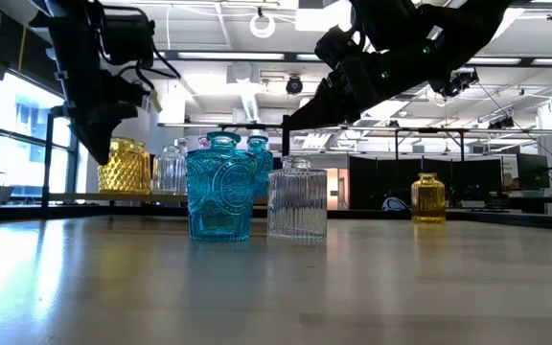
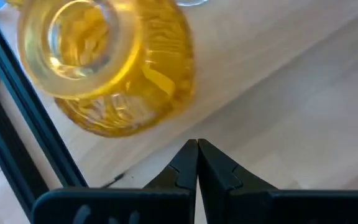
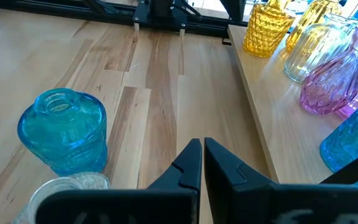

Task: Sort vases onto shelf
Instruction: Put the bottom yellow flower vase aligned with the other yellow flower vase on the shelf, then put the blue flower vase aligned with the other blue flower vase on the shelf

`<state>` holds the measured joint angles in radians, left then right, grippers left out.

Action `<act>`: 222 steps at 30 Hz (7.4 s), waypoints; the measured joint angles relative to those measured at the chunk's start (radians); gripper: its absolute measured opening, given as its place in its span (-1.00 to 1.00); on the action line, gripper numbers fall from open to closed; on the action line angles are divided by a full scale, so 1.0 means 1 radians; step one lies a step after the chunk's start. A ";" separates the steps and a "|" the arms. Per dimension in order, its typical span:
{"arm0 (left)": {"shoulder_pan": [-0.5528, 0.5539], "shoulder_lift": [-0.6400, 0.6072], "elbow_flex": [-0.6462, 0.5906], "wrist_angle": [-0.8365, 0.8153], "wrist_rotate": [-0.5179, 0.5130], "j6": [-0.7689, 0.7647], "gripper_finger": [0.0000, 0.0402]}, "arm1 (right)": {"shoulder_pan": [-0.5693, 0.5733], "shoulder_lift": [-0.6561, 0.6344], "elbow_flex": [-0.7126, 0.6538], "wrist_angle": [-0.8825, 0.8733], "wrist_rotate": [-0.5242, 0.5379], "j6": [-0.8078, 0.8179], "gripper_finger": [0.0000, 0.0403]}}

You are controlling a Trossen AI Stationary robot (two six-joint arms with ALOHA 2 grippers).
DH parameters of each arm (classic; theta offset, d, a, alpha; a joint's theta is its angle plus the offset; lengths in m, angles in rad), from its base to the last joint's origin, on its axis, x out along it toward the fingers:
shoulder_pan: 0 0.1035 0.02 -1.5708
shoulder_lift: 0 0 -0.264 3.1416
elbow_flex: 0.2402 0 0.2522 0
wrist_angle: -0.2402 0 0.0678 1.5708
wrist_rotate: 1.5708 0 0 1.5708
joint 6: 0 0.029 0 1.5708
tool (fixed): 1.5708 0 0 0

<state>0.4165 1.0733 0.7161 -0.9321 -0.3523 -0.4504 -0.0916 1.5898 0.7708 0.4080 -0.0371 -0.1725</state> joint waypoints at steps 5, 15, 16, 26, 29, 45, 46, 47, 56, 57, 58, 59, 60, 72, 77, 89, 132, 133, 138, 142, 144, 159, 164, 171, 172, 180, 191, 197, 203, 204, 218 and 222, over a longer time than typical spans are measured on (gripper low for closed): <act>0.048 0.000 -0.017 0.075 -0.010 0.057 -1.00 | 0.000 0.000 0.000 0.000 0.000 0.000 -1.00; 0.144 0.000 -0.017 0.120 -0.027 0.136 -1.00 | 0.000 0.000 0.000 0.000 0.000 0.000 -1.00; 0.150 0.000 -0.017 0.126 -0.027 0.141 -1.00 | 0.000 0.000 0.000 0.000 0.000 0.000 -1.00; 0.197 0.000 -0.017 0.143 -0.029 0.174 -1.00 | 0.000 0.000 0.000 0.000 0.000 0.000 -1.00; 0.197 0.000 -0.017 0.132 0.017 0.166 -1.00 | 0.000 0.000 0.000 0.000 0.000 0.000 -1.00; 0.153 0.028 -0.017 0.257 0.036 0.174 -1.00 | 0.000 0.000 0.000 0.000 0.000 0.000 -1.00; 0.153 0.036 -0.017 0.257 0.034 0.177 -1.00 | 0.000 0.000 0.000 0.001 0.000 0.000 -1.00; 0.153 0.045 -0.017 0.258 0.031 0.184 -1.00 | 0.000 0.000 0.000 0.001 0.000 0.000 -1.00; 0.153 0.080 -0.005 0.244 -0.039 0.201 -1.00 | 0.000 0.000 0.000 0.007 0.000 -0.001 -1.00; 0.153 0.080 0.000 0.241 -0.047 0.201 -1.00 | 0.000 0.000 0.000 0.008 0.000 -0.001 -1.00; 0.153 0.080 0.006 0.236 -0.055 0.201 -1.00 | 0.000 0.000 0.000 0.007 0.000 -0.001 -1.00; 0.153 0.080 0.010 0.232 -0.062 0.205 -1.00 | 0.000 0.000 0.000 0.007 0.000 -0.002 -1.00; 0.154 0.080 0.013 0.231 -0.068 0.212 -1.00 | 0.000 0.000 0.000 0.007 0.000 -0.002 -1.00; 0.200 0.080 0.014 0.228 -0.075 0.226 -1.00 | 0.000 0.000 0.000 0.007 0.000 -0.004 -1.00; 0.200 0.080 0.014 0.236 -0.077 0.243 -1.00 | 0.000 0.000 0.000 0.007 0.000 -0.004 -1.00; 0.208 0.070 0.029 0.258 -0.039 0.295 -1.00 | 0.000 0.000 0.000 0.007 0.000 -0.004 -1.00; 0.202 0.219 0.180 -0.085 -0.171 0.358 -1.00 | 0.000 0.000 0.000 0.021 0.000 -0.010 -1.00; 0.194 0.210 0.180 -0.086 -0.167 0.356 -1.00 | 0.000 0.000 0.000 0.021 0.000 -0.010 -1.00; 0.153 0.116 0.180 -0.086 -0.122 0.300 -1.00 | 0.000 0.000 0.000 0.021 0.000 -0.009 -1.00; 0.090 0.015 0.180 -0.086 -0.079 0.221 -1.00 | 0.000 0.000 0.000 0.021 0.000 -0.009 -1.00; 0.034 -0.035 0.180 -0.070 -0.074 0.181 -1.00 | 0.000 0.000 0.000 0.021 0.000 -0.009 -1.00; -0.303 -0.257 -0.286 1.061 0.262 0.252 -1.00 | 0.018 0.000 0.000 0.032 0.000 0.019 -1.00; -0.340 -0.251 -0.457 1.358 0.267 0.262 -1.00 | 0.056 0.000 0.000 0.086 0.000 0.085 -1.00; -0.352 -0.252 -0.599 1.607 0.266 0.307 -1.00 | 0.168 0.000 0.000 0.136 0.007 0.205 -0.84; -0.352 -0.252 -0.608 1.630 0.264 0.317 -1.00 | 0.187 0.000 0.000 0.136 0.008 0.227 -0.77; -0.352 -0.252 -0.620 1.637 0.261 0.378 -1.00 | 0.295 0.038 0.001 0.214 0.172 0.357 0.02; -0.351 -0.252 -0.620 1.632 0.259 0.386 -1.00 | 0.322 0.215 0.288 -0.110 0.275 0.357 0.42; -0.351 -0.252 -0.620 1.619 0.259 0.394 -1.00 | 0.321 0.290 0.377 -0.192 0.275 0.356 0.42; -0.351 -0.252 -0.620 1.610 0.259 0.394 -1.00 | 0.309 0.324 0.380 -0.199 0.300 0.399 0.42; -0.351 -0.252 -0.620 1.610 0.259 0.395 -1.00 | 0.307 0.329 0.380 -0.200 0.299 0.403 0.42; -0.351 -0.252 -0.620 1.610 0.259 0.403 -1.00 | 0.299 0.361 0.382 -0.193 0.317 0.417 -0.28; -0.351 -0.252 -0.620 1.611 0.259 0.403 -1.00 | 0.294 0.360 0.382 -0.191 0.316 0.415 -0.45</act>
<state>0.0650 0.8215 0.0959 0.6785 -0.0929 -0.0478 0.2024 1.9503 1.1526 0.2170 0.2794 0.2428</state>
